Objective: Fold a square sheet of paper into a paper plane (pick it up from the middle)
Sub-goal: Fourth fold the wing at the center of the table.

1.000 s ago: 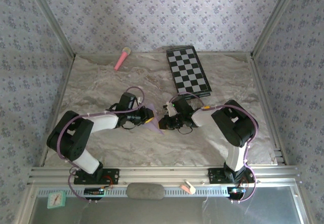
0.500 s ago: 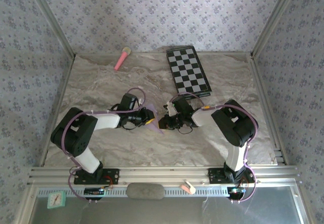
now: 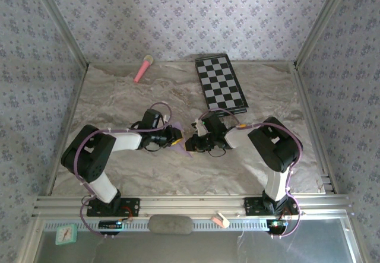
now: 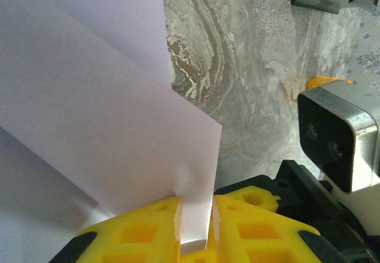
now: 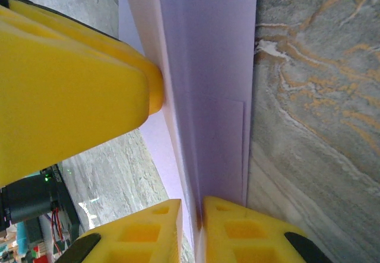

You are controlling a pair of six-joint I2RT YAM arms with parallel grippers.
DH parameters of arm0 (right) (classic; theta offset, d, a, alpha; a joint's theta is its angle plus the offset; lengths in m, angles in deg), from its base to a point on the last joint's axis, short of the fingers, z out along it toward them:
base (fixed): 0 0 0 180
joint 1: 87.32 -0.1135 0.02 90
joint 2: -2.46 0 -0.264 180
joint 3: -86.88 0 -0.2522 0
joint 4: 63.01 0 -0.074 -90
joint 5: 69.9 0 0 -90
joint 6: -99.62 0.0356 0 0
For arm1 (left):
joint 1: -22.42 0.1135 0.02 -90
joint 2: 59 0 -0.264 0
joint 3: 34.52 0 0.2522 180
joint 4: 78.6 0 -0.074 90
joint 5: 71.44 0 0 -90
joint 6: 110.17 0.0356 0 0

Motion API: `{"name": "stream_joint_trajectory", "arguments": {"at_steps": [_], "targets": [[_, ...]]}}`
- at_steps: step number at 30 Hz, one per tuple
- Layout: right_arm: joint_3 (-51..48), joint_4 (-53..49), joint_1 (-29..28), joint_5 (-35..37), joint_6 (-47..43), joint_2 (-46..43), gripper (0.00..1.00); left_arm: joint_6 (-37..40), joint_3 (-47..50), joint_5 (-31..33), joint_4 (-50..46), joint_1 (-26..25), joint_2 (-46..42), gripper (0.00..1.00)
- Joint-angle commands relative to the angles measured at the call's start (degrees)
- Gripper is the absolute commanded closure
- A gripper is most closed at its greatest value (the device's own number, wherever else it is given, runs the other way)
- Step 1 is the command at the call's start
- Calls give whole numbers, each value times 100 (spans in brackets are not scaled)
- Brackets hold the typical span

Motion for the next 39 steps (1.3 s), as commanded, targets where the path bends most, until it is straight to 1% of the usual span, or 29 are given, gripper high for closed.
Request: {"name": "stream_joint_trajectory", "arguments": {"at_steps": [1,7,12,16,24,29,34,39], "targets": [[-31,-467,-1,331,32,349,83,-3,-153,-119,116,-19,115,78],[-10,-543,15,357,66,404,90,-15,-148,-43,75,-8,17,78],[29,-640,40,322,83,456,91,-68,-27,51,150,18,-309,77],[66,-730,48,309,100,492,91,-135,146,91,358,13,-403,77],[57,-696,69,268,161,531,91,-200,166,21,541,12,-119,81],[52,-688,65,243,146,531,91,-174,108,17,540,12,3,82],[43,-696,77,250,128,531,90,-166,38,-12,534,15,125,83],[49,-752,78,286,111,532,86,-165,-28,-10,519,8,227,85]]}}
